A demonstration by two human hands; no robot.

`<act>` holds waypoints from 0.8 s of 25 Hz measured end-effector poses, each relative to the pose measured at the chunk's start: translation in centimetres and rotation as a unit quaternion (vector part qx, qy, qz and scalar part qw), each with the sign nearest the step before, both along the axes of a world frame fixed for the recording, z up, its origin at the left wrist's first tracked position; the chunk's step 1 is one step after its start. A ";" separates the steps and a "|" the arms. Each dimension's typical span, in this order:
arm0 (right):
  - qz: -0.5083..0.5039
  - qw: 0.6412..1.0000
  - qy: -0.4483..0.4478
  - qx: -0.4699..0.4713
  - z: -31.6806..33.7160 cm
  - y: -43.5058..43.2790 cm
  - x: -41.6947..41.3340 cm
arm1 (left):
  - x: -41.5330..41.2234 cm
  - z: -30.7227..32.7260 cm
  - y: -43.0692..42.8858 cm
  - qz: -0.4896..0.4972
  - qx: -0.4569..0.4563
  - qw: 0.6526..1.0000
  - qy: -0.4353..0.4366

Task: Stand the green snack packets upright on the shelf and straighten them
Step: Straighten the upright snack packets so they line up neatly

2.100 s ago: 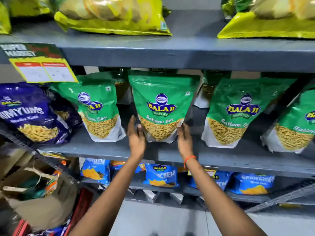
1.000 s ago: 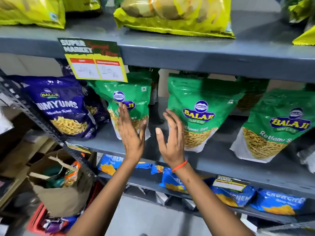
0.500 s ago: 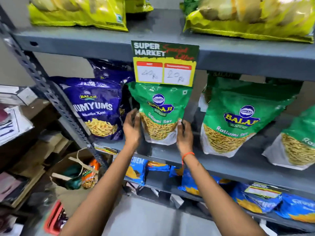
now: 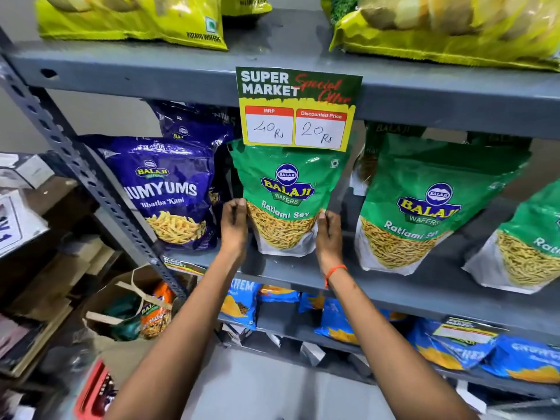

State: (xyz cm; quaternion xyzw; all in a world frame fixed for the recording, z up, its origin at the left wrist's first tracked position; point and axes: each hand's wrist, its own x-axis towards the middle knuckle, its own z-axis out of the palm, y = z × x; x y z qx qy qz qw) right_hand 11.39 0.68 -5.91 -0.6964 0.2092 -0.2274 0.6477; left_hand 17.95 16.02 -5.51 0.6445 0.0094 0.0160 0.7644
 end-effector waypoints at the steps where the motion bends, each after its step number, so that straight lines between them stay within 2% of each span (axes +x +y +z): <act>1: 0.039 0.998 0.022 0.036 -0.1 0.0 -0.2 | -0.3 -0.8 -0.1 -0.024 -0.001 1.000 0.017; 3: 0.101 0.989 0.085 0.060 -0.5 -0.1 -0.7 | -0.9 -2.2 -0.4 -0.055 0.006 0.998 0.026; 6: 0.112 0.984 0.128 0.059 -1.0 -0.1 -1.2 | -1.0 -2.7 -0.8 -0.052 0.025 0.998 0.036; 10: 0.093 0.987 0.109 0.071 -1.5 0.4 -1.9 | -0.9 -3.3 -0.6 -0.047 0.018 0.998 0.040; 17: 0.088 0.988 0.109 0.070 -1.6 0.5 -1.6 | -0.9 -3.4 -1.0 -0.041 -0.002 0.999 -0.012; 20: 0.106 0.988 0.084 0.076 -1.2 1.0 -1.5 | -0.4 -3.3 -1.0 -0.056 0.013 0.998 0.012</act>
